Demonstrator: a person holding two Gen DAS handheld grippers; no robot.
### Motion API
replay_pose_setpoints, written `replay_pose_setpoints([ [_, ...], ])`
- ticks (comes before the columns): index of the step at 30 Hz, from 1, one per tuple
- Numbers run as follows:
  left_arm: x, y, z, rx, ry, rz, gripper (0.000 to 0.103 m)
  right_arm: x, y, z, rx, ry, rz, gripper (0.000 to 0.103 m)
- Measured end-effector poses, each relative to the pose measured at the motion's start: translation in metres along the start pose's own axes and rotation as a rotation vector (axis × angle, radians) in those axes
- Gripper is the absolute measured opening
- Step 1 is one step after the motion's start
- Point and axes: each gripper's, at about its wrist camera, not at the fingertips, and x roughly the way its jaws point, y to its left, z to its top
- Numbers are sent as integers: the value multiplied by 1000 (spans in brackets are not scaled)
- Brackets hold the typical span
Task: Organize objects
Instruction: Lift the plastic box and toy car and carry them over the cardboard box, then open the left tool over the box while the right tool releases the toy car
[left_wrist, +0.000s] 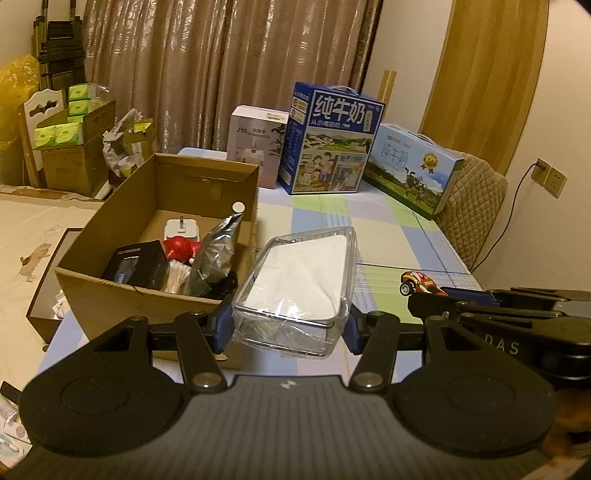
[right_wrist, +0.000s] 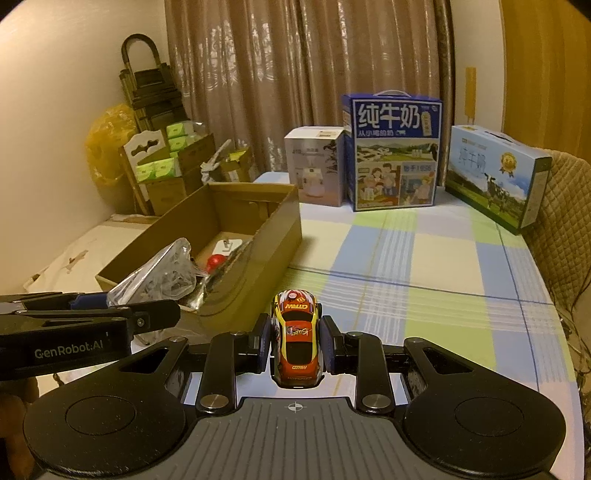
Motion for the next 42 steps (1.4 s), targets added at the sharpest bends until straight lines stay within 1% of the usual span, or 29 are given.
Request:
replay_pose_setpoints([
  [6, -4, 9, 2, -6, -6, 13, 52, 7, 7, 5, -8, 4, 15, 25],
  [11, -5, 22, 5, -14, -10, 34, 52, 20, 20, 12, -20, 10, 42, 25],
  [15, -5, 36, 10, -10, -21, 70, 52, 35, 33, 19, -32, 12, 67, 25],
  [21, 0, 66, 25, -17, -31, 126, 52, 63, 48, 34, -25, 22, 110, 25],
  [24, 5, 81, 34, -12, -30, 149, 52, 76, 54, 43, -27, 22, 124, 25],
  [31, 26, 111, 51, -20, -16, 178, 52, 106, 64, 57, -28, 38, 146, 25],
  [35, 40, 123, 55, -11, 3, 189, 52, 121, 67, 63, -21, 46, 153, 25],
  [42, 59, 137, 61, -13, 19, 197, 52, 136, 70, 69, -12, 53, 161, 25],
])
